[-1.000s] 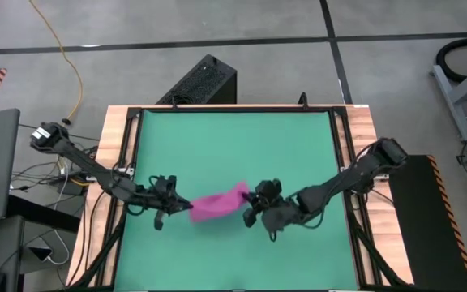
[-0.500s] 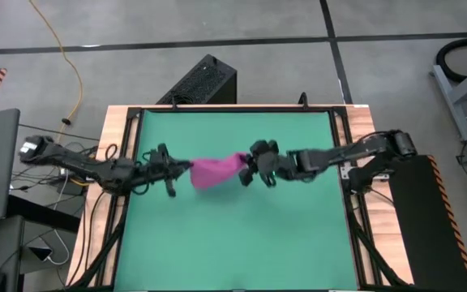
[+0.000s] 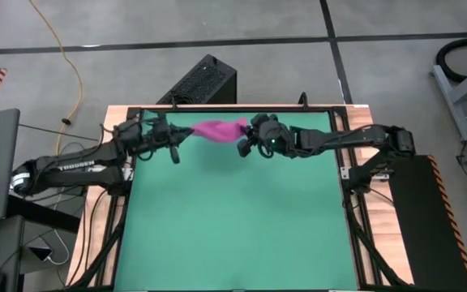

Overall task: Roll towel
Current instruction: Fold the pink towel

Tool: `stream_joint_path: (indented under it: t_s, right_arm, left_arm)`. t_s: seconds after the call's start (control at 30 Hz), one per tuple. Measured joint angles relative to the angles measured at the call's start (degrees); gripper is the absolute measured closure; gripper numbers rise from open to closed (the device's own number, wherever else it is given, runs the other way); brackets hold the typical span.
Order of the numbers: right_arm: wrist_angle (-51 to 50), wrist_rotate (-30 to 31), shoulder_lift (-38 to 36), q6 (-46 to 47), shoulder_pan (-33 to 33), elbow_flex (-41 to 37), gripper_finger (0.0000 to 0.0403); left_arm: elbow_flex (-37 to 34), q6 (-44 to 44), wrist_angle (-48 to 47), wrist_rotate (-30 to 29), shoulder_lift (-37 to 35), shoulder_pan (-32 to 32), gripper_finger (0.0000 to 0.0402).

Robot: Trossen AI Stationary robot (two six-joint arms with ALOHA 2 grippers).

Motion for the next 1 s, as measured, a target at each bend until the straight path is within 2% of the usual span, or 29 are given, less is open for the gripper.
stream_joint_path:
  t_s: [0.1, 0.2, 0.27, 0.4, 0.6, 0.8, 1.0]
  right_arm:
    - [-1.6, -0.1, 0.0, 0.1, 2.1, 0.0, 0.0396]
    - [-4.9, -0.2, 0.5, 4.0, 4.7, -0.2, 0.0395]
    - [-8.0, -0.2, 0.5, 7.9, 6.8, -1.3, 0.0391]
    - [-9.4, -1.0, 0.6, 15.5, 11.6, -5.7, 0.0377]
    - [-9.0, -2.6, 0.6, 18.4, 19.5, -8.5, 0.034]
    - [-9.2, 3.4, -0.1, 14.2, 26.0, -8.4, 0.0304]
    - [-15.0, 5.2, 0.5, 16.6, 30.0, -8.5, 0.0297]
  left_arm:
    - [-0.8, -1.5, -4.5, 5.5, 0.9, -1.0, 0.0401]
    - [-3.6, -2.7, -9.7, 4.5, 1.5, -3.4, 0.0401]
    - [-6.9, -4.6, -10.0, 2.7, 1.7, -5.5, 0.0401]
    - [-14.1, -12.4, -5.2, 2.0, 1.7, -10.0, 0.0401]
    - [-22.5, -23.8, 8.7, 0.9, 1.7, -18.5, 0.0401]
    - [-23.4, -28.8, 12.1, -3.9, 1.7, -26.3, 0.0401]
    - [-23.5, -29.0, 12.2, -8.4, 1.7, -31.1, 0.0401]
